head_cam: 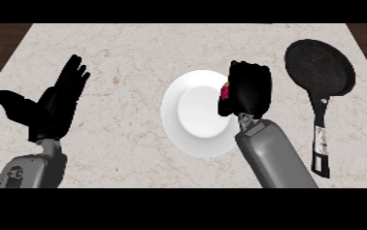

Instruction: Pick the cupcake from the plate and place it in the pan

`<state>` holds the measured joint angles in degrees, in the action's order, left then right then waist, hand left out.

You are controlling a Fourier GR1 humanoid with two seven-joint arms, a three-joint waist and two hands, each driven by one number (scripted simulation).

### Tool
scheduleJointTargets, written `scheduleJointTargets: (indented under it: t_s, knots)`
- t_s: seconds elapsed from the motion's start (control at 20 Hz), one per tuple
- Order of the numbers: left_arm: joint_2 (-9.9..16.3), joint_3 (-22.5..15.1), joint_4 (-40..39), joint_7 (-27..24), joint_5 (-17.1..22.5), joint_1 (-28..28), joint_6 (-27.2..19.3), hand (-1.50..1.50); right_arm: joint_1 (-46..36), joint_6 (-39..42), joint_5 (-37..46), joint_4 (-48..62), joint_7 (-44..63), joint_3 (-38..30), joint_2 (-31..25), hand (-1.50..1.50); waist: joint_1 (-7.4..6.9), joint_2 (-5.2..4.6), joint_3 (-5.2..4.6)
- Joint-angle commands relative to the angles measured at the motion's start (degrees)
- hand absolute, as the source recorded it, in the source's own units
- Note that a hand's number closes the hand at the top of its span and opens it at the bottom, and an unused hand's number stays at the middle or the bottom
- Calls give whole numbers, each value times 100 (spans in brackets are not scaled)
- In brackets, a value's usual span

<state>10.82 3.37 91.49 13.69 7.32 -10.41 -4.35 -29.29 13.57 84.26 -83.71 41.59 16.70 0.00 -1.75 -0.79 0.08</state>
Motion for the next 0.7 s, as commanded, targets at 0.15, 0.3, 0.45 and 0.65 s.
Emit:
scheduleJointTargets:
  t_s: [0.15, 0.3, 0.45, 0.65]
  knots:
    - [38, 61, -146, -176, 21, 134, 153, 0, -2246, 166, -65, 1093, 496, -1045, -19, 150, 55, 56, -11]
    - [-111, 35, -243, -139, -145, 22, -103, 0, -2614, 304, -292, 1184, 554, -1352, -142, 150, 116, 69, -10]
    - [113, 220, -168, 69, 34, -151, 79, 0, -2862, -184, -279, 1623, 587, -1658, -297, 150, 103, 63, -9]
    - [19, 282, -230, 32, 98, -186, 51, 0, -2370, -784, -204, 1573, 505, -1773, -591, 150, 155, 71, -9]
